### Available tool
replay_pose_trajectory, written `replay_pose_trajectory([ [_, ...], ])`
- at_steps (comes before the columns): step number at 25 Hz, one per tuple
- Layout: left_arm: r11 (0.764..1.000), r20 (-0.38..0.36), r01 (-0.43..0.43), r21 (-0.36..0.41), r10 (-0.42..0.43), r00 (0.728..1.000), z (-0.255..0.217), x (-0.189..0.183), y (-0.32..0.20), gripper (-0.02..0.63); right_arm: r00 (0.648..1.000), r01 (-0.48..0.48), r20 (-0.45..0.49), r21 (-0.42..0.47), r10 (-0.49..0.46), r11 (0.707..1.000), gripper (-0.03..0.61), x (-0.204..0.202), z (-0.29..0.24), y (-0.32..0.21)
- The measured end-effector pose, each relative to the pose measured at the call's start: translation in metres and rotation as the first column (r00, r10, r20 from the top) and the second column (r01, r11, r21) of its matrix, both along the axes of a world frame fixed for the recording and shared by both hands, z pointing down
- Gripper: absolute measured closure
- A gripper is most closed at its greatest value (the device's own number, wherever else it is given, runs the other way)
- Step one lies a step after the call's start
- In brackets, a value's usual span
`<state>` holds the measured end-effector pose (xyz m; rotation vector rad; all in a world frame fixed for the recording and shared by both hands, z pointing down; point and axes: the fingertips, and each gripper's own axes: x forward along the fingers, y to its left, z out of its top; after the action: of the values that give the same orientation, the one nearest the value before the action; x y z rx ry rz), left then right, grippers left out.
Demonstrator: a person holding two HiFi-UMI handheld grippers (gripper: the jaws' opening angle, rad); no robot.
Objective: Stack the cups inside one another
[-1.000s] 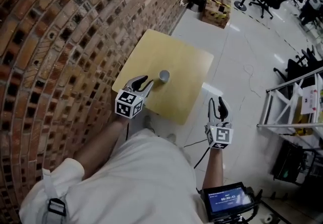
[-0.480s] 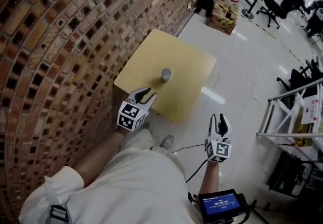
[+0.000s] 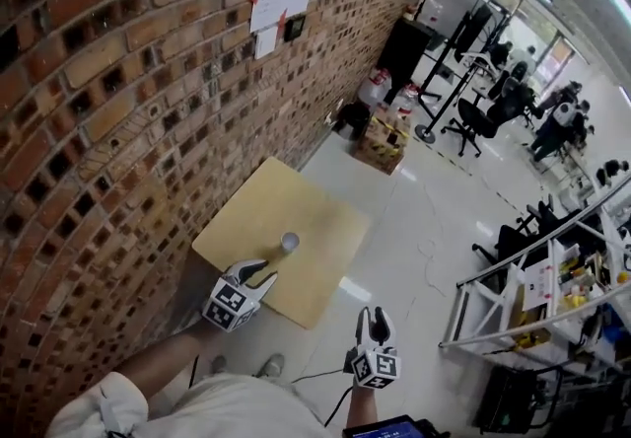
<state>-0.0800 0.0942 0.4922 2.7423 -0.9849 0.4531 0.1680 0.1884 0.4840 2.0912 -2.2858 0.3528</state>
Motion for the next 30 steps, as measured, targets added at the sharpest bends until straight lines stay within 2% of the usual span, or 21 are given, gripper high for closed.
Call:
replay_pose_trajectory([
  [3,0.998,-0.001,-0.051,0.037,0.051,0.999,-0.009,-0.018,0.003,0.474,1.000,0.006,-0.006,-0.018,-0.006,1.000,0.449,-0.027,-0.005,-0.004],
  [8,0.994,0.008,-0.105,0.020,0.105,0.994,0.009,-0.050,0.041,0.474,1.000,0.005,-0.024,-0.027,-0.006,1.000,0.449,-0.052,-0.018,0.017],
  [14,1.000,-0.021,-0.020,-0.021,0.020,1.000,0.009,-0.064,0.036,0.474,1.000,-0.017,-0.009,0.044,0.018,0.999,0.449,-0.059,-0.036,0.044],
  [21,0.995,-0.037,0.096,-0.027,-0.097,0.995,-0.008,-0.082,0.042,0.472,0.999,0.051,-0.023,0.076,-0.049,0.996,0.449,-0.056,-0.040,0.051],
  [27,0.996,0.005,0.088,0.008,-0.088,0.996,-0.011,-0.075,0.040,0.472,0.999,0.043,0.006,0.107,-0.044,0.993,0.449,-0.037,-0.043,0.053],
  [30,0.997,0.009,0.077,0.018,-0.077,0.997,-0.014,-0.067,0.038,0.472,0.999,0.040,-0.001,0.088,-0.040,0.995,0.451,-0.030,-0.039,0.054],
])
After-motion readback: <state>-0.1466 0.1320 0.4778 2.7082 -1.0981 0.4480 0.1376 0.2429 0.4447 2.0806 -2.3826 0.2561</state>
